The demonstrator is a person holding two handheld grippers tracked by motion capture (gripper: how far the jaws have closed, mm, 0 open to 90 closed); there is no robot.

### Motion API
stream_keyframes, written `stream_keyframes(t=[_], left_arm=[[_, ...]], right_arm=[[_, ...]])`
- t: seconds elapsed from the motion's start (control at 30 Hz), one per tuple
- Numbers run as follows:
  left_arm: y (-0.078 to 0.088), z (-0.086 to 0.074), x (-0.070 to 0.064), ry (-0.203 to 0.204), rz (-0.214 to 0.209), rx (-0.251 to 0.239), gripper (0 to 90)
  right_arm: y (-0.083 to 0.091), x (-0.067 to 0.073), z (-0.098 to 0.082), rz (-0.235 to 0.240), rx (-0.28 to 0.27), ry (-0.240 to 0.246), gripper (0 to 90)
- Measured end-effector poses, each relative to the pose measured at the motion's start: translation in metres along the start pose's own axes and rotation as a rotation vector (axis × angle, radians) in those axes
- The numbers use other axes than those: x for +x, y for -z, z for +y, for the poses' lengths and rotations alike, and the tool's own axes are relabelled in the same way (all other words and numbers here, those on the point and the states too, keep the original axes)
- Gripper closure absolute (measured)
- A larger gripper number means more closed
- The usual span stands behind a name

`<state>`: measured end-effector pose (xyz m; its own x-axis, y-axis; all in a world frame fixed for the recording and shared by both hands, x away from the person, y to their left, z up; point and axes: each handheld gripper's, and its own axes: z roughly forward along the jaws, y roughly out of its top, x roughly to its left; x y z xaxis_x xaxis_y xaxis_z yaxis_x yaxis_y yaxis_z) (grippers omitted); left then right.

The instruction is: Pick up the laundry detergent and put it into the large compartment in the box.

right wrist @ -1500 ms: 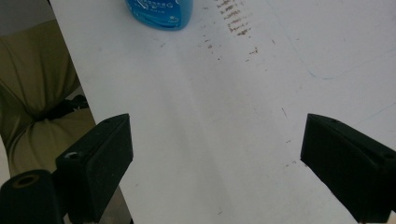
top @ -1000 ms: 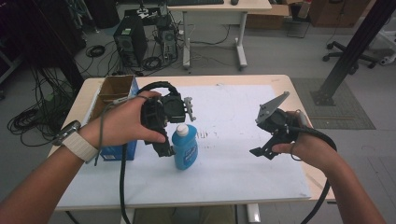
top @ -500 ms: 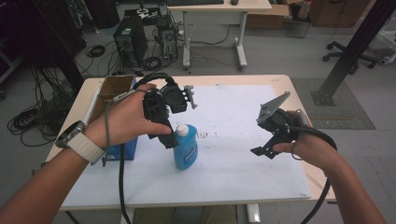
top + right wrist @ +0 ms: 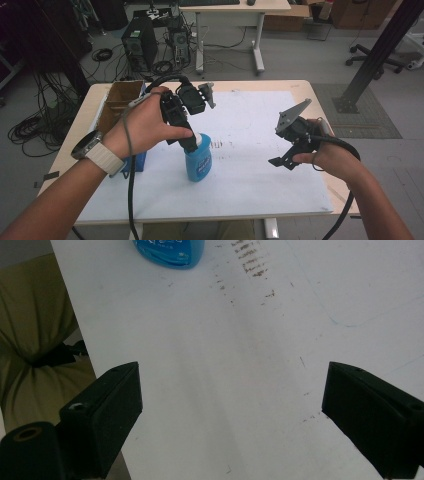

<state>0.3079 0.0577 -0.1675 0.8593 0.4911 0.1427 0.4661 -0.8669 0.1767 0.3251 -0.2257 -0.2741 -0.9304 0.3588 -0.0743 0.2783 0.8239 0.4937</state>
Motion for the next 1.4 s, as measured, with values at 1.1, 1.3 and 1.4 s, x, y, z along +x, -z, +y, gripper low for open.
stream_keyframes(t=[1.1, 1.3, 1.4], left_arm=[[-0.016, 0.024, 0.008, 0.336, 0.037, 0.063, 9.1], [-0.018, 0.026, 0.011, 0.385, 0.041, 0.059, 9.1], [-0.022, 0.026, 0.013, 0.409, 0.032, 0.059, 9.1]], right_arm=[[-0.006, -0.009, -0.003, 0.026, -0.026, 0.025, 9.3], [-0.005, -0.009, -0.003, 0.026, -0.031, 0.024, 9.3], [-0.006, -0.009, -0.003, 0.029, -0.028, 0.023, 9.2]])
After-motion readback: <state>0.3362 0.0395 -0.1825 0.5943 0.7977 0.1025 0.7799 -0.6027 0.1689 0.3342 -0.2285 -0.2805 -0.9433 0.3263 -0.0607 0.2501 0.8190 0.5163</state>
